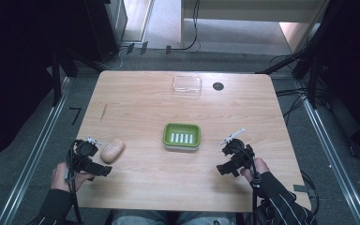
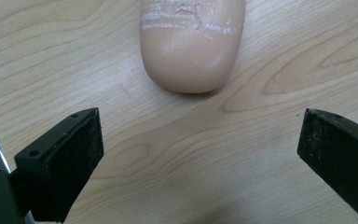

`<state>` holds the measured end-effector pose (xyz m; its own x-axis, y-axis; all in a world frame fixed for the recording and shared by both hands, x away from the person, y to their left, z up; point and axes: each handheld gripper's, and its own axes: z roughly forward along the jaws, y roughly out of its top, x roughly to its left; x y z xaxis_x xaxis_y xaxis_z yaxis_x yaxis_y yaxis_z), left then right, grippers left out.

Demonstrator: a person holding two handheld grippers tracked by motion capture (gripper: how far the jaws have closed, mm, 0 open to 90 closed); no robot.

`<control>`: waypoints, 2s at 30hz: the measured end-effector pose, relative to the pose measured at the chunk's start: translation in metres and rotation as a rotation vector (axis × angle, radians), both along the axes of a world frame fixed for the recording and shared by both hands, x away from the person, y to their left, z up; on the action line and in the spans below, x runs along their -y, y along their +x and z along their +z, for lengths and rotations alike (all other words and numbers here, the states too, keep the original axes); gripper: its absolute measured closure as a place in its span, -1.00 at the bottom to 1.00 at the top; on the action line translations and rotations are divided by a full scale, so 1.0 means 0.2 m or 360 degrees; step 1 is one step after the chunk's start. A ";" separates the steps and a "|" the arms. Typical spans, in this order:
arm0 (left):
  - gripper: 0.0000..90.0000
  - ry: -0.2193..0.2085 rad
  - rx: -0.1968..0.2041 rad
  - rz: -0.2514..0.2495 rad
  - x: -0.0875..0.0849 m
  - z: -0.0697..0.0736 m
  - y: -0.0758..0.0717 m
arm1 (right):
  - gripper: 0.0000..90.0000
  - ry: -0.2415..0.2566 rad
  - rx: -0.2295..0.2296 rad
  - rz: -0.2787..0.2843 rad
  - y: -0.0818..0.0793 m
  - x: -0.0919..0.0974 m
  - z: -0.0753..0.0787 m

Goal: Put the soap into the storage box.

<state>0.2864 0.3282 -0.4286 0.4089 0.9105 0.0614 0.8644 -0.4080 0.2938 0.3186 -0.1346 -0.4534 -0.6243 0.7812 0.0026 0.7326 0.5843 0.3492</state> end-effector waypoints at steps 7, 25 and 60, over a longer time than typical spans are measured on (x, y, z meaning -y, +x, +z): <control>-0.98 -0.0006 0.0005 -0.0013 0.00 0.00 0.01 | -0.69 -0.0002 0.0011 0.0002 0.00 0.00 0.00; -0.98 0.0008 0.0053 -0.0031 0.00 0.02 0.02 | -0.69 -0.0021 -0.0003 -0.0007 0.01 0.00 -0.01; -0.97 -0.0067 0.0061 -0.0075 0.05 0.04 0.22 | -0.69 -0.0053 -0.0014 0.0026 0.01 -0.04 -0.01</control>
<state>0.3311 0.3190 -0.4209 0.4496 0.8923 0.0401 0.8323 -0.4348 0.3439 0.3212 -0.1269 -0.4551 -0.6373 0.7705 -0.0175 0.7256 0.6075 0.3231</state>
